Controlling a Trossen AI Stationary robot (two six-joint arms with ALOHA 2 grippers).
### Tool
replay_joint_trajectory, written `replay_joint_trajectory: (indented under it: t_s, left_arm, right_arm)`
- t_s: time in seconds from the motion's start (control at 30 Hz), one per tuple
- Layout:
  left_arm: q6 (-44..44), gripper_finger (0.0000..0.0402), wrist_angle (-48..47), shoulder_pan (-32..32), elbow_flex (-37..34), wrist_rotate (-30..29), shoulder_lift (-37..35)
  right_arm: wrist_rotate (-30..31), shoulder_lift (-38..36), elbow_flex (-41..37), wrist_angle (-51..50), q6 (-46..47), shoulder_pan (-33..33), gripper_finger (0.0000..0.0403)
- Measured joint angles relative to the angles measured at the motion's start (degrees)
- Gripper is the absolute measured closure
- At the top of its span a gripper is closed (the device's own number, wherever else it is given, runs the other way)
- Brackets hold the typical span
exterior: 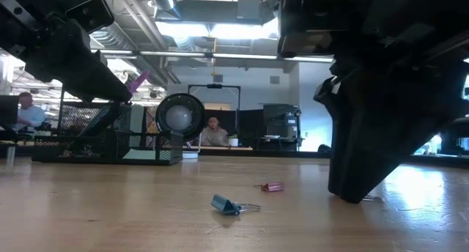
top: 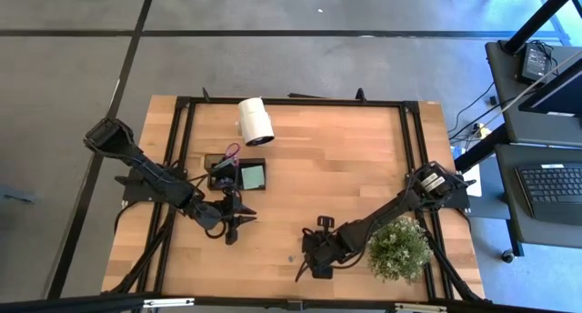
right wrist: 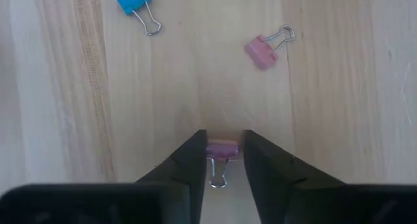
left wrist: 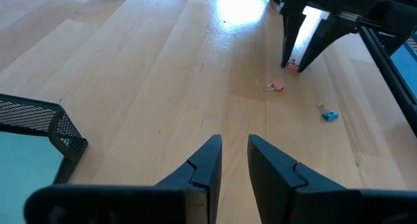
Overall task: Pick and place office supplies into organizer
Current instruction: Put the pink binder clip into the black desk organizer
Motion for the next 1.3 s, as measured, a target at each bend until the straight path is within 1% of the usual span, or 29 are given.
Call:
replay_joint_trajectory:
  t_s: [0.17, 0.27, 0.43, 0.5, 0.6, 0.7, 0.8, 0.87, 0.93, 1.17, 1.2, 1.3]
  left_arm:
    - [0.0, 0.0333, 0.0, 0.0, 0.0, 0.0, 0.0]
    - [0.0, 0.0332, 0.0, 0.0, 0.0, 0.0, 0.0]
    - [0.0, 0.0334, 0.0, 0.0, 0.0, 0.0, 0.0]
    - [0.0, 0.0334, 0.0, 0.0, 0.0, 0.0, 0.0]
    - [0.0, 0.0332, 0.0, 0.0, 0.0, 0.0, 0.0]
    - [0.0, 0.0332, 0.0, 0.0, 0.0, 0.2, 0.0]
    - [0.0, 0.0334, 0.0, 0.0, 0.0, 0.2, 0.0]
    - [0.0, 0.0333, 0.0, 0.0, 0.0, 0.3, 0.0]
    - [0.0, 0.0332, 0.1, 0.0, 0.0, 0.6, 0.0]
    - [1.3, 0.0334, 3.1, 0.0, 0.0, 2.1, -0.5]
    - [1.7, 0.0334, 3.6, 0.0, 0.0, 2.2, -0.8]
    - [2.0, 0.0332, 4.3, -0.6, 0.0, 2.3, -2.1]
  right_arm:
    - [-0.2, 0.0, 0.0, -0.1, 0.0, -0.1, 0.0338]
    - [-0.3, 0.0, -0.1, -0.1, 0.0, -0.1, 0.0350]
    - [-0.4, 0.1, 1.2, -1.7, 0.0, -0.1, 0.0344]
    - [-0.7, 0.3, 3.1, -4.2, -0.1, -0.3, 0.0343]
    - [-1.1, 0.8, 6.6, -10.7, -2.0, -0.5, 0.0345]
    - [0.5, 0.7, 10.8, -12.2, -5.3, -0.9, 0.0345]
    - [4.2, 0.5, 14.3, -13.4, -9.5, -1.7, 0.0343]
    - [6.7, 0.5, 16.0, -11.1, -12.8, -2.4, 0.0343]
    - [8.3, 0.4, 16.6, -5.9, -16.3, -3.1, 0.0343]
    - [8.3, 2.1, 16.6, 12.6, -30.6, -6.4, 0.0342]
    - [8.4, 2.6, 16.6, 14.5, -31.9, -7.1, 0.0342]
    - [7.8, 4.3, 16.6, 15.6, -33.1, -8.8, 0.0341]
